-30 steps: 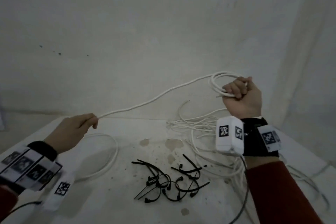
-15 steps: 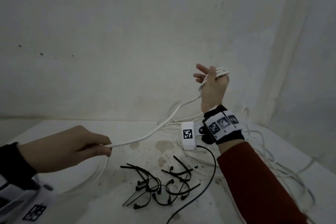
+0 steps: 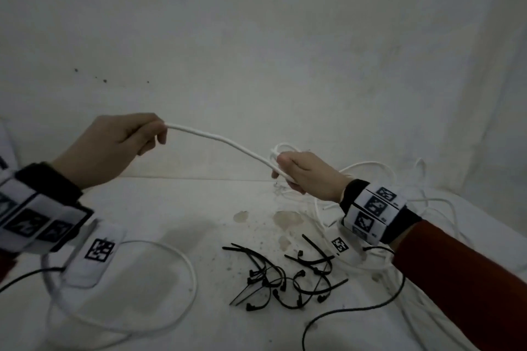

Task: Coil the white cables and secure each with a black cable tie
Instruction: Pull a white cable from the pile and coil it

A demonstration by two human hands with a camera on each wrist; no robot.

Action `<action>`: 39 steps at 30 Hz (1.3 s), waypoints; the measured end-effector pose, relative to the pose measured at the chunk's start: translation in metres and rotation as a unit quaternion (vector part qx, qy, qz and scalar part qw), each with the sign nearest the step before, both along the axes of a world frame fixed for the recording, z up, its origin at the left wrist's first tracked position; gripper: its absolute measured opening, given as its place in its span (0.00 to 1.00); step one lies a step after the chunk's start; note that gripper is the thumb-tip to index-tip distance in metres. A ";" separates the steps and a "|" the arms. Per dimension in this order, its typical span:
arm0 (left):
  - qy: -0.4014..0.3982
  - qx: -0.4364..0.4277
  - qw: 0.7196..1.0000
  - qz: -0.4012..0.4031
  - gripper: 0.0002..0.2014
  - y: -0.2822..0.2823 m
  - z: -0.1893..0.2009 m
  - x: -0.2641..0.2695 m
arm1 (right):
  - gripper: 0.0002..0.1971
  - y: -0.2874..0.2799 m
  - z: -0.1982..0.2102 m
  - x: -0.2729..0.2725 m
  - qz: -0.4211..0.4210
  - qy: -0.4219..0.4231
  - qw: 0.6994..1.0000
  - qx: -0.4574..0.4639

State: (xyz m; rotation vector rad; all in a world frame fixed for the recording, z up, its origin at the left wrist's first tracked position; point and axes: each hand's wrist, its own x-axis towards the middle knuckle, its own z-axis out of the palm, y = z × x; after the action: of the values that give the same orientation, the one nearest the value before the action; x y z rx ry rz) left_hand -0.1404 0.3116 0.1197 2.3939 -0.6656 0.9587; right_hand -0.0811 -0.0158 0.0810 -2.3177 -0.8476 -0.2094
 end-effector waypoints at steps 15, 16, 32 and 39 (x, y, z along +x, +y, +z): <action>0.085 -0.018 0.996 0.015 0.16 -0.041 -0.028 0.031 | 0.26 0.020 0.027 -0.043 0.262 0.272 0.766 0.521; 0.084 -0.023 0.996 0.002 0.16 -0.048 -0.033 0.029 | 0.26 0.019 0.032 -0.042 0.264 0.272 0.737 0.559; -0.098 0.243 0.964 0.054 0.24 -0.060 -0.072 -0.023 | 0.11 0.012 0.076 -0.005 0.191 0.009 0.666 0.721; -0.148 0.273 0.951 0.000 0.22 -0.065 -0.042 -0.042 | 0.05 0.057 0.033 0.012 0.036 -0.098 0.896 0.432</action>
State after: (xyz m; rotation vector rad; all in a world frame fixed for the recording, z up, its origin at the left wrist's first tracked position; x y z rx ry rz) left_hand -0.1827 0.2461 0.0777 2.7336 -1.1722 1.2831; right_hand -0.0695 0.0414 0.1140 -1.4380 -0.7257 -0.6506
